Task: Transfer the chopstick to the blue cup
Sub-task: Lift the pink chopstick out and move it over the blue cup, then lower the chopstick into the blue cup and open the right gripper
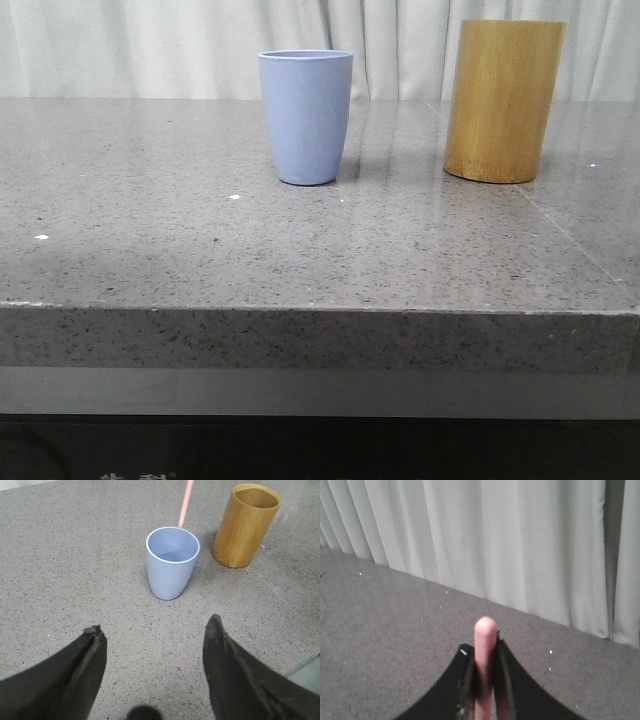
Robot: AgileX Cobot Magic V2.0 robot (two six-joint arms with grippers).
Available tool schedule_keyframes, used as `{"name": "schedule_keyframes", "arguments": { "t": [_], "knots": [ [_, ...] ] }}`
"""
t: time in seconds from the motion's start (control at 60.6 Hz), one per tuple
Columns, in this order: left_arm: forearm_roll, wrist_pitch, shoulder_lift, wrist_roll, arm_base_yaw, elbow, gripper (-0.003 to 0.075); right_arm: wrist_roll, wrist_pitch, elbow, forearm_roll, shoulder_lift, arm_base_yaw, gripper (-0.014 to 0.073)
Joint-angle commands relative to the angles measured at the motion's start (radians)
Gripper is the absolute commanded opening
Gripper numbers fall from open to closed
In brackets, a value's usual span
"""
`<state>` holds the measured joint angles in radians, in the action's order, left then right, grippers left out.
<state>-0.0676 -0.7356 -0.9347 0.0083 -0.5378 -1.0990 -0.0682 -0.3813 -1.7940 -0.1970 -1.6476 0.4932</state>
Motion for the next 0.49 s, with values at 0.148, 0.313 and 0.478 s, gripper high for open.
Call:
{"name": "schedule_keyframes", "arguments": {
  "t": [0.148, 0.313, 0.478],
  "knots": [
    [-0.012, 0.077, 0.007, -0.003, -0.006, -0.026, 0.0429, -0.013, 0.072, -0.031, 0.009, -0.077, 0.0, -0.006],
    [-0.012, 0.077, 0.007, -0.003, -0.006, -0.026, 0.0429, -0.013, 0.03, -0.031, 0.009, -0.099, 0.0, 0.0148],
    [-0.012, 0.077, 0.007, -0.003, -0.006, -0.026, 0.0429, -0.013, 0.022, -0.039, 0.01, -0.086, -0.001, 0.0417]
  ]
}}
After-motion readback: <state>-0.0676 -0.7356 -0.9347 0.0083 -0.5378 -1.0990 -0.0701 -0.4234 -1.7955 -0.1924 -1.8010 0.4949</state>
